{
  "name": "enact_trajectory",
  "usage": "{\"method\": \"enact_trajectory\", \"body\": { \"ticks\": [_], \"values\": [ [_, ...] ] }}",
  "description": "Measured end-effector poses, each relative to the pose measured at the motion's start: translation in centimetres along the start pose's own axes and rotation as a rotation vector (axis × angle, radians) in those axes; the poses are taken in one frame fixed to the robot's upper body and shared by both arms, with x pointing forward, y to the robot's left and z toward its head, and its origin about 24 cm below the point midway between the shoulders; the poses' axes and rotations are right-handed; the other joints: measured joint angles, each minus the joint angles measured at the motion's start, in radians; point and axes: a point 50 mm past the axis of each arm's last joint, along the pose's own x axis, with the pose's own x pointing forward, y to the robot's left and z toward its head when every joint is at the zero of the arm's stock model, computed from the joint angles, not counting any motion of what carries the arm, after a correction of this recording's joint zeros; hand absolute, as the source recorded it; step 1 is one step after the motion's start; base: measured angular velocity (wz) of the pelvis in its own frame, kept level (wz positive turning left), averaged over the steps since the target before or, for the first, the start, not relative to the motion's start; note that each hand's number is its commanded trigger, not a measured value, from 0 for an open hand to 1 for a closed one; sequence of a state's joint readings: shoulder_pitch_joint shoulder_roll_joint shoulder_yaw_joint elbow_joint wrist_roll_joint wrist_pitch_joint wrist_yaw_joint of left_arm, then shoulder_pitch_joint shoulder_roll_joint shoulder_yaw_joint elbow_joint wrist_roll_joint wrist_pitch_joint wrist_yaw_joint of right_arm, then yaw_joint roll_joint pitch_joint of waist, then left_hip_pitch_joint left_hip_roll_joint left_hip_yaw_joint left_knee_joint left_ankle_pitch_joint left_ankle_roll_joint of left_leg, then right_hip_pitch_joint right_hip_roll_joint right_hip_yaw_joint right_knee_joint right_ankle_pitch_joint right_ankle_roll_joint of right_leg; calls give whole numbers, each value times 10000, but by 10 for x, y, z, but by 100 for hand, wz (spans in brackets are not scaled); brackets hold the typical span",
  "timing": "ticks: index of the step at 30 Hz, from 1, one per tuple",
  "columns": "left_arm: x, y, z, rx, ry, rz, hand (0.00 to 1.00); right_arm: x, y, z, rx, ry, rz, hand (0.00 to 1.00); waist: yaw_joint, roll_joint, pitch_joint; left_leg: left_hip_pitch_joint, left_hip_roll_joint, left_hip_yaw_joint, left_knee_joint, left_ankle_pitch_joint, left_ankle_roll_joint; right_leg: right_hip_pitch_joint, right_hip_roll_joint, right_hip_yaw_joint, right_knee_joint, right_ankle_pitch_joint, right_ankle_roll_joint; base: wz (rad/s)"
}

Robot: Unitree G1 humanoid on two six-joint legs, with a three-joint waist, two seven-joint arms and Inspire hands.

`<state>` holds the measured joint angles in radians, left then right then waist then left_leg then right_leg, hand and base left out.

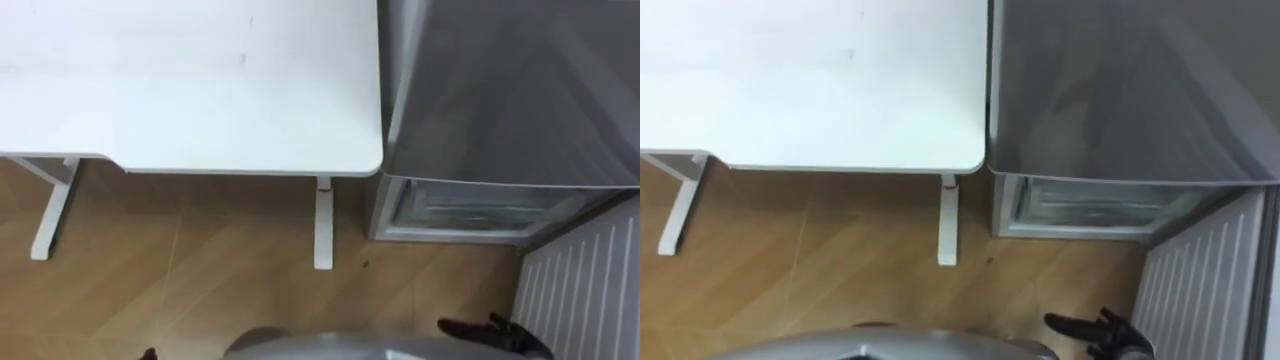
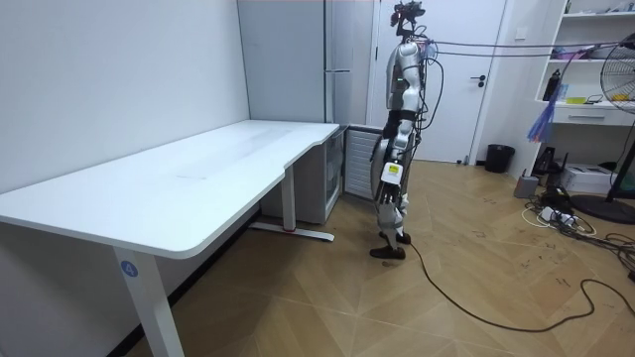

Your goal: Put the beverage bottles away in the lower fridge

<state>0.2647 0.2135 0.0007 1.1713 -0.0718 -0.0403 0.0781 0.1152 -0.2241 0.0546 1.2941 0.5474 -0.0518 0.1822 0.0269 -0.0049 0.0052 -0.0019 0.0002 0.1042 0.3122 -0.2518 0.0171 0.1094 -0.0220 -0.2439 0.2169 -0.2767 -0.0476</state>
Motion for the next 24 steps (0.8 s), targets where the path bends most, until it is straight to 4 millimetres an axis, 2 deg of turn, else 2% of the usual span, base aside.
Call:
{"method": "enact_trajectory", "body": {
  "ticks": [4,12,18,24],
  "values": [
    [-1,-1,-11,82,572,-28,0,-1,4,-18,152,584,37,0,-2,-102,27,195,-6,-1,-125,17,-27,171,48,123,-137,3,-4,-5],
    [-1,-15,-10,187,991,-484,0,-2,4,-28,194,1043,-6,0,-14,-261,55,278,-15,20,-224,17,-27,198,54,219,-150,7,-4,-2],
    [-2,-15,-15,853,1382,-672,0,-2,6,-27,-321,1108,23,0,-84,-277,50,314,-23,33,-221,16,-27,312,74,207,-353,81,13,0],
    [1,-16,-3,1087,1119,-744,0,2,9,-14,-1494,951,-115,0,-92,-212,40,304,-72,15,-224,17,-27,363,90,207,-465,154,30,0]
  ]
}}
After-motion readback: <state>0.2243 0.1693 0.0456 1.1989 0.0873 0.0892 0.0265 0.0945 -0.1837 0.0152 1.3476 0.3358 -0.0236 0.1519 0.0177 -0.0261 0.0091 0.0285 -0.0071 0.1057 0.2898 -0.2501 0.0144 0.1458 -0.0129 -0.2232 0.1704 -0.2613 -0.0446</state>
